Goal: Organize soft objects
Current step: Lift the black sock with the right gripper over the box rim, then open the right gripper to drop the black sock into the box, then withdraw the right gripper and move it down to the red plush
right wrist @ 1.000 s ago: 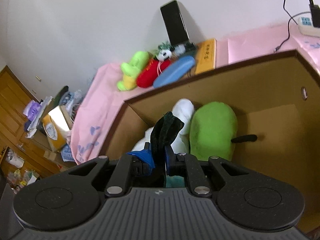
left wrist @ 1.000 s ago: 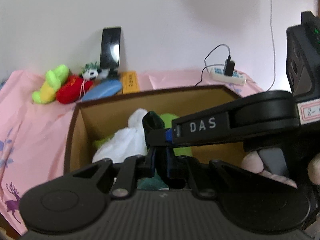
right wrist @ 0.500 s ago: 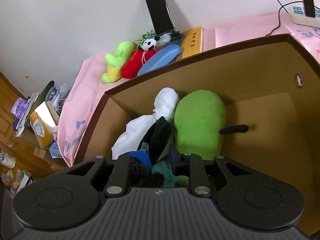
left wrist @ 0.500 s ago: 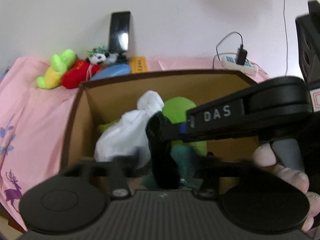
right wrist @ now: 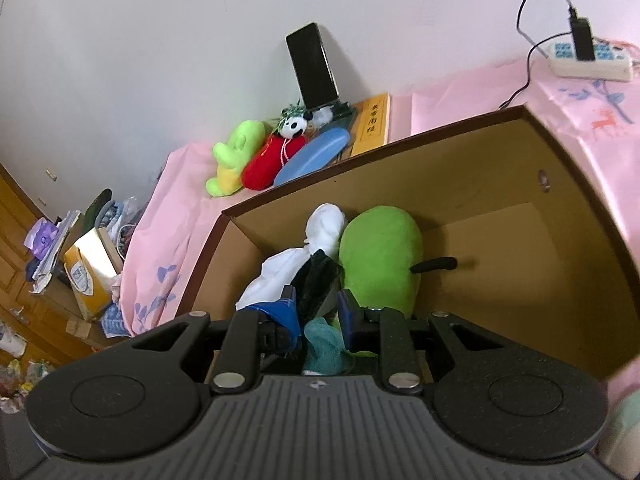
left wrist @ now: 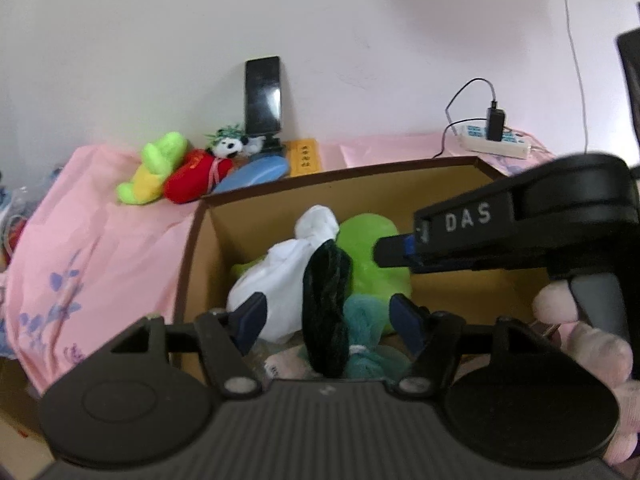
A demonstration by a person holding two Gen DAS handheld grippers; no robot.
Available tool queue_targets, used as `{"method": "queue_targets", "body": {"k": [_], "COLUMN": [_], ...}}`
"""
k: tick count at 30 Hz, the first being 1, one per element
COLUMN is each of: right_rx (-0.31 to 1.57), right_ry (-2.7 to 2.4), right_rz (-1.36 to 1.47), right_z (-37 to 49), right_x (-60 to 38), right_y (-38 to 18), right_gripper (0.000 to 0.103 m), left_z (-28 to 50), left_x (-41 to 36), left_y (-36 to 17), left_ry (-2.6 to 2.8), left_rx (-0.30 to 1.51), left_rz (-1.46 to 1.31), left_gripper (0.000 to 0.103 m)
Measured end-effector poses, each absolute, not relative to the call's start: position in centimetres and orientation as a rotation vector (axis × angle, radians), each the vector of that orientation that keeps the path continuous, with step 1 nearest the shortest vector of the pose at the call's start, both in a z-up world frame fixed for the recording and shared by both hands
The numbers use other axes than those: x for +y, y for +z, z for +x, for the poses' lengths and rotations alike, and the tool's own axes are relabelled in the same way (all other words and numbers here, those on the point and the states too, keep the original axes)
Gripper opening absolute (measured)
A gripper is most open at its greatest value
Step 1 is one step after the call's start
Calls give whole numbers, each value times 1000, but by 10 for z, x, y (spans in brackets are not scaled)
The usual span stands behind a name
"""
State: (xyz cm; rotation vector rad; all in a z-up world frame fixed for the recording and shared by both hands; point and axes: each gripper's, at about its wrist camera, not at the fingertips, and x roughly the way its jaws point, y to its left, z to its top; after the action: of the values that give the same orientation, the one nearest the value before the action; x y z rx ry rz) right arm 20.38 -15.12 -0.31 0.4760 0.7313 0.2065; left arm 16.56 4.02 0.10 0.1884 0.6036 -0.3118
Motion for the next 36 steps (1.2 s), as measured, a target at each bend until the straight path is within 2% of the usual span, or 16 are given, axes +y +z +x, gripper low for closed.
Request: {"method": "queue_targets", "body": {"k": [6, 9, 10, 26, 36], "right_rx": [719, 713, 709, 668, 693], "right_ry": [184, 183, 185, 191, 196], "right_rz": [486, 503, 507, 478, 468], "right_z": [183, 172, 169, 123, 103], "right_x": [-154, -155, -156, -152, -147], "right_y": [-2, 0, 1, 10, -1], "right_gripper": [6, 6, 6, 10, 10], "left_z": [144, 133, 129, 80, 65], "left_x": [38, 36, 35, 27, 35], "left_y": [13, 17, 18, 25, 10], "left_ry": [-246, -208, -201, -168, -131], "left_rx": [600, 586, 580, 552, 622], "left_rz": [184, 202, 206, 216, 189], "left_gripper": [76, 84, 92, 93, 94]}}
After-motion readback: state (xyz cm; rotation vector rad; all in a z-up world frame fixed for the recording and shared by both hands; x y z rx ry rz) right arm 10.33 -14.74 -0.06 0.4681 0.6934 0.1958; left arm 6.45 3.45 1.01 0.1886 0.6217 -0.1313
